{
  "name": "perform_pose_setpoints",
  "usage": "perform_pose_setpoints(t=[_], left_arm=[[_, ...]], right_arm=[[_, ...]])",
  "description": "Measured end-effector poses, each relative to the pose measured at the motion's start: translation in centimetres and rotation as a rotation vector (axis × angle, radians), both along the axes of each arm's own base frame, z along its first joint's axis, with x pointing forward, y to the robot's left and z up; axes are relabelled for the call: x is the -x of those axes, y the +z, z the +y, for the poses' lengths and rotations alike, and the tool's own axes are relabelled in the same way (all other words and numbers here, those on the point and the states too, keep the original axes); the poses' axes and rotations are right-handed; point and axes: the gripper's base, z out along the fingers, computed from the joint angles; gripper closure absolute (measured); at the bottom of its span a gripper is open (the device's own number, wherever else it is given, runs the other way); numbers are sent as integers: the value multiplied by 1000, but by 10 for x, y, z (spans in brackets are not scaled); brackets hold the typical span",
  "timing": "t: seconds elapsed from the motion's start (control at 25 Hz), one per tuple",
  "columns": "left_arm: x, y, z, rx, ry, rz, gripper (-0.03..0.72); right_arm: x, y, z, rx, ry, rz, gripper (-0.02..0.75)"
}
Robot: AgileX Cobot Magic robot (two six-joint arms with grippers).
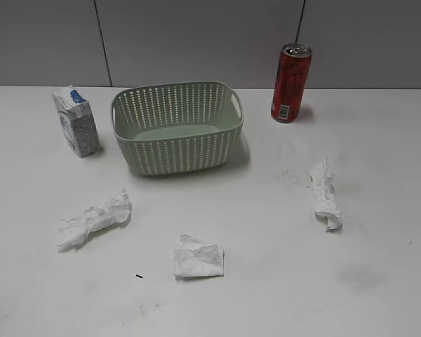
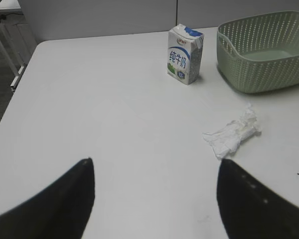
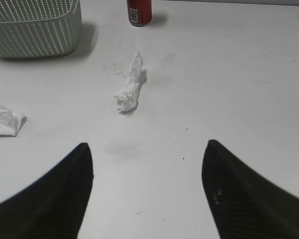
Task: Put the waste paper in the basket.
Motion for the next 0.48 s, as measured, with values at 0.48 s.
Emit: perform_pose_setpoints(t=[0.48], left_arm=[[0, 0, 0, 0, 0, 0, 128]], right_arm=[[0, 0, 1, -8, 3, 2, 220]])
